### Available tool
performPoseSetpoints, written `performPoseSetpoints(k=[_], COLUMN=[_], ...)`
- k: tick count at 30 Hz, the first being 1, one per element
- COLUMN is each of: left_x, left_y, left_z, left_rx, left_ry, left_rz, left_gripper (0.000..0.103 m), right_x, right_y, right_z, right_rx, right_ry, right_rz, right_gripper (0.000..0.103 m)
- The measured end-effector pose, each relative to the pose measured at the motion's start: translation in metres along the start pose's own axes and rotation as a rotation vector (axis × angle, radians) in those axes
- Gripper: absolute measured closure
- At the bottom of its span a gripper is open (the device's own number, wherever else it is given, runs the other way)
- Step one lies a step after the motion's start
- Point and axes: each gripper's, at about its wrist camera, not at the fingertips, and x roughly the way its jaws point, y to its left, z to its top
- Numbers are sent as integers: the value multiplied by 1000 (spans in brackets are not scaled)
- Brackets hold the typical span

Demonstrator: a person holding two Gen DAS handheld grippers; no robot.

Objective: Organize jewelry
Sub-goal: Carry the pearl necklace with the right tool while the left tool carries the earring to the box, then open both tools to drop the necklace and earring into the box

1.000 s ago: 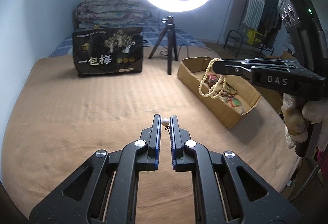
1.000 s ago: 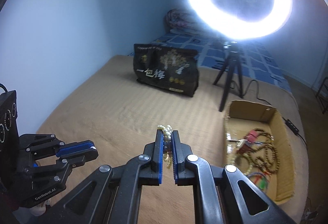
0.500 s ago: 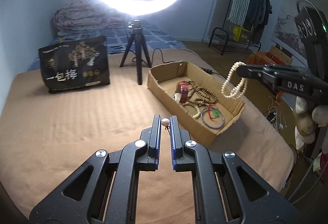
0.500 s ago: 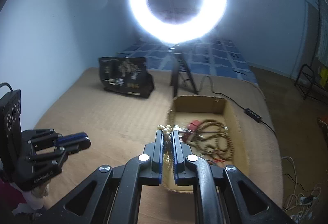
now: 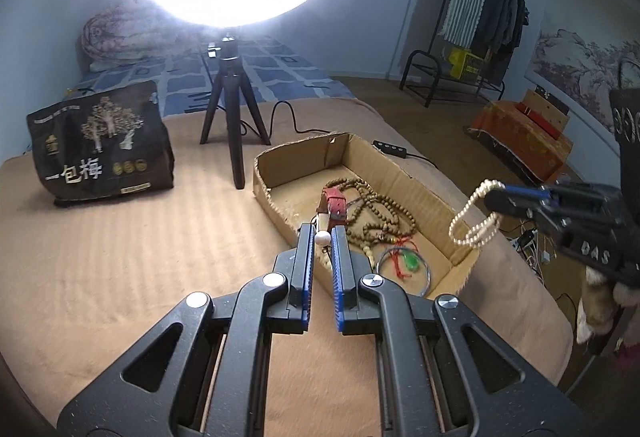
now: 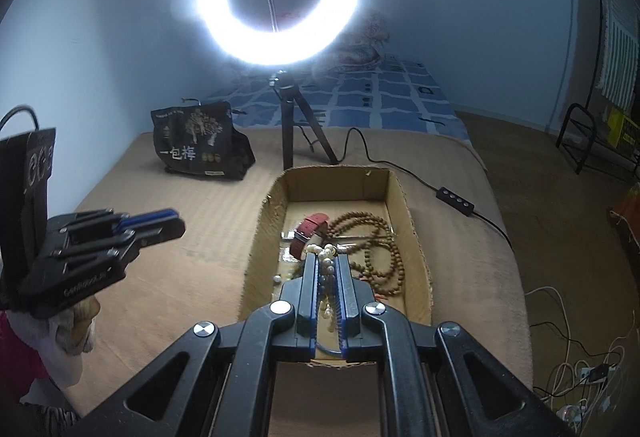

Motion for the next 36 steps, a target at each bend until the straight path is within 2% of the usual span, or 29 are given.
performPoseSetpoints(k=[13,27,28,31,34,35,36], left_x=[48,61,61,61,60,60,60], left_y=[-8,-20,-21,-24,-27,-28,-28], left_z=[18,19,19,19,19,19,19], left_rx=[-10,15,19,34,47,50,51], left_ry=[26,39,37,37,34,33,30], left_rz=[15,13,15,25,33,36,39], left_gripper=[97,96,96,96,96,89,74], right_x=[26,40,40,39,38,38,38], right_y=[-21,-25,-25,-24,-23,-23,-22], right_z=[-12,-14,-15,-15,-16,-16,-16], right_rx=[24,28,27,25,21,20,18], right_ry=[29,44,44,37,34,33,33], right_rz=[9,19,20,18,17,11,6], right_gripper=[98,97,96,81,73,68,63])
